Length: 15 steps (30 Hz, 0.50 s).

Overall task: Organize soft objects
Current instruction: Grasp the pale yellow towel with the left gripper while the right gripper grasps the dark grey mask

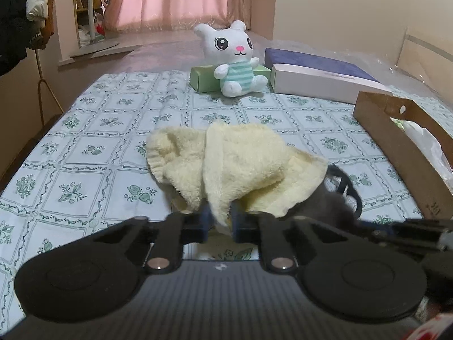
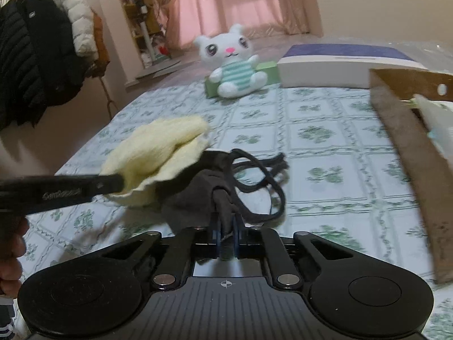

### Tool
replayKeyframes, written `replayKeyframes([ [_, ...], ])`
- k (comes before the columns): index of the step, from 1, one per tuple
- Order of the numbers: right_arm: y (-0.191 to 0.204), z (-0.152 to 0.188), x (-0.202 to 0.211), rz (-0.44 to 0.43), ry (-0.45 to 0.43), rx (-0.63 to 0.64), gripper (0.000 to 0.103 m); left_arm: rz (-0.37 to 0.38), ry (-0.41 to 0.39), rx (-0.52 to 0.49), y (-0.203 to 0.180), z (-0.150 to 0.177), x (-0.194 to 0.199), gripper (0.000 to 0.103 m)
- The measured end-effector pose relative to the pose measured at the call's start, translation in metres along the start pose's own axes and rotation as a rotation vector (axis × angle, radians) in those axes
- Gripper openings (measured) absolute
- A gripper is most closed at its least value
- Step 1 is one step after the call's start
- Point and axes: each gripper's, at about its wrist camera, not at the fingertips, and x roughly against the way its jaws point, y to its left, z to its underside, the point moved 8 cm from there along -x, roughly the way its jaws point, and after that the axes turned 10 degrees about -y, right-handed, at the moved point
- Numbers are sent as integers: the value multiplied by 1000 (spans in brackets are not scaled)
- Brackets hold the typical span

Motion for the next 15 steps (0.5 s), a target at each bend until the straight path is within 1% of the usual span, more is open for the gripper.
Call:
replayKeyframes([
  [4, -21, -3, 24, 15, 0, -24, 8, -14, -10, -13, 6, 9, 23, 9],
  [9, -46, 6, 65, 39, 23, -43, 8, -38, 11, -18, 18, 32, 68, 9],
  [12, -54, 15, 88, 47, 42, -51, 8, -29, 37, -24, 18, 49, 98, 9],
  [15, -55, 15, 106, 43, 48, -51, 8, 7, 63, -16, 8, 62, 126, 9],
])
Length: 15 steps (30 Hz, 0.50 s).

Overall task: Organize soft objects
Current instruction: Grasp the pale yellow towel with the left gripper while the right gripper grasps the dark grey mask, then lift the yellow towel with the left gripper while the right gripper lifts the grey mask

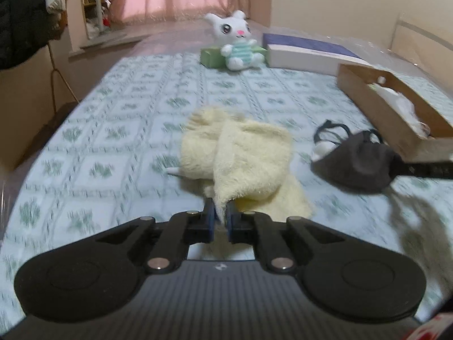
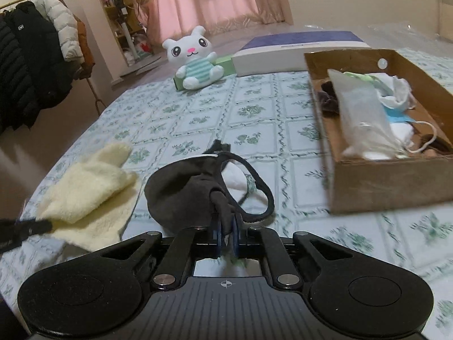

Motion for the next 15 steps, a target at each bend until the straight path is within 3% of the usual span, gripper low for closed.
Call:
replayKeyframes([
  [6, 16, -21, 17, -9, -61, 81, 8, 76, -25, -2, -22, -8, 27, 9],
  [11, 25, -27, -2, -16, -56, 134, 8, 64, -61, -9, -14, -32, 7, 9],
  [15, 29, -23, -26, -9, -21, 154, 8, 51, -38, 19, -1, -39, -25, 9],
])
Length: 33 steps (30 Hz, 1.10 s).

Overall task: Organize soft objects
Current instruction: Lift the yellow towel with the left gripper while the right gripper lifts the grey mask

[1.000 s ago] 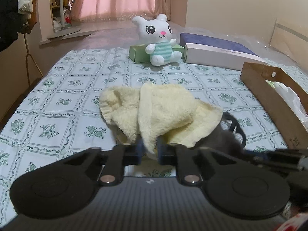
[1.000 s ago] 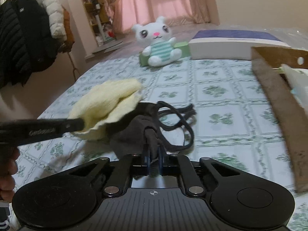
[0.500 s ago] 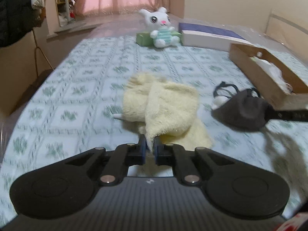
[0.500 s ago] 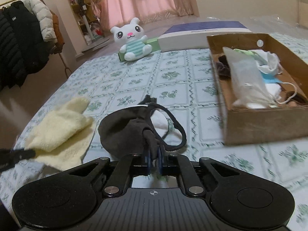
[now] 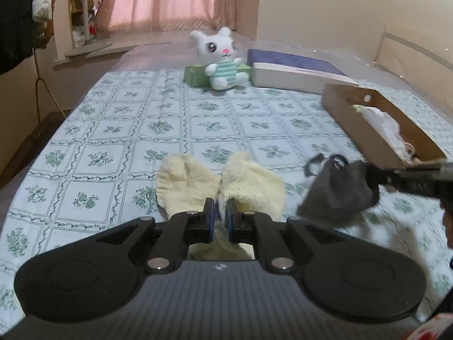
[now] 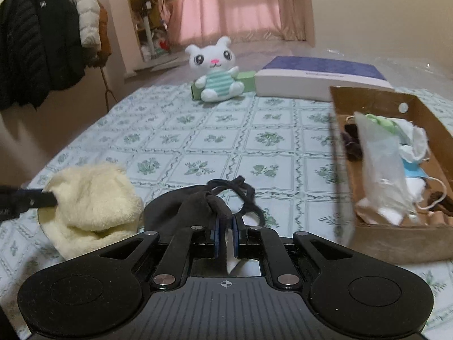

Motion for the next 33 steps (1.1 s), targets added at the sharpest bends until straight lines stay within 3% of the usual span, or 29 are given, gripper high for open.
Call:
replayKeyframes([
  [4, 1, 7, -22, 0, 27, 5, 8, -19, 46, 12, 10, 9, -28, 12],
  [7, -2, 14, -30, 2, 46, 3, 8, -42, 73, 26, 16, 19, -39, 20],
  [9, -2, 18, -31, -1, 45, 4, 8, -61, 71, 35, 20, 23, -40, 32],
  [11, -3, 20, -32, -6, 44, -2, 8, -92, 70, 43, 27, 24, -41, 56],
  [13, -3, 20, -32, -8, 43, -3, 9, -116, 72, 58, 34, 24, -42, 63],
  [16, -2, 21, -32, -7, 41, -4, 19, -84, 83, 117, 37, 24, -47, 61],
  [17, -3, 20, -33, -2, 40, -9, 22, -66, 85, 139, 37, 25, -50, 54],
  [20, -5, 21, -32, 8, 30, -27, 45, 2, 92, 206, 32, 26, -57, 36],
  [22, -7, 20, -29, -6, 16, -55, 60, 30, 97, 244, 29, 27, -61, 29],
  [25, -10, 18, -26, -30, -1, -104, 65, 16, 90, 254, 28, 26, -65, 22],
  [28, -12, 18, -29, -45, 6, -150, 71, -4, 95, 246, 26, 25, -67, 22],
  [33, -14, 23, -45, -31, 18, -162, 71, -36, 95, 187, 20, 25, -71, 23],
])
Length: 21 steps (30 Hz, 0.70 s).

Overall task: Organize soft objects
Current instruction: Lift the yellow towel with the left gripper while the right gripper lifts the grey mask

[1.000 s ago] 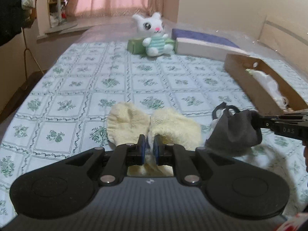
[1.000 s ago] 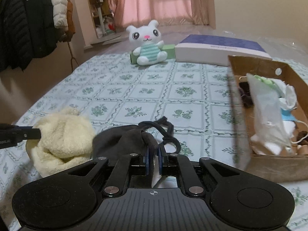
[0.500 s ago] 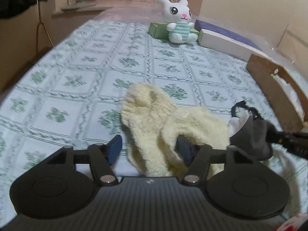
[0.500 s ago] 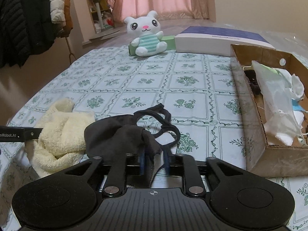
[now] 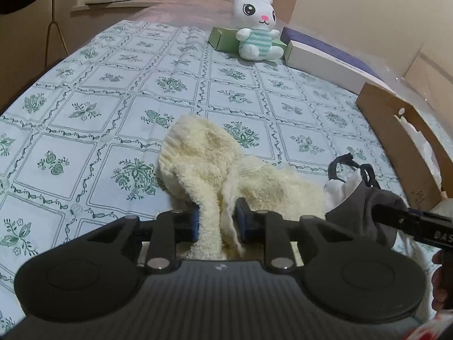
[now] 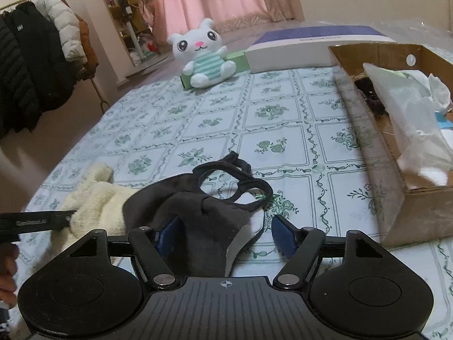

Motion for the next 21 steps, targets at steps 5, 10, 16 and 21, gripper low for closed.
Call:
replayKeyframes([
  [5, 4, 5, -9, -9, -13, 60, 63, -2, 8, 3, -1, 0, -4, 24],
  [10, 13, 15, -8, -36, -11, 98, 27, -7, 10, -29, -7, 0, -8, 24],
  [16, 15, 19, -7, -47, -12, 81, 17, -14, 8, -42, -10, 0, -9, 22],
  [21, 15, 19, -7, -48, -14, 68, 16, -18, 0, -39, -12, 0, -8, 20],
])
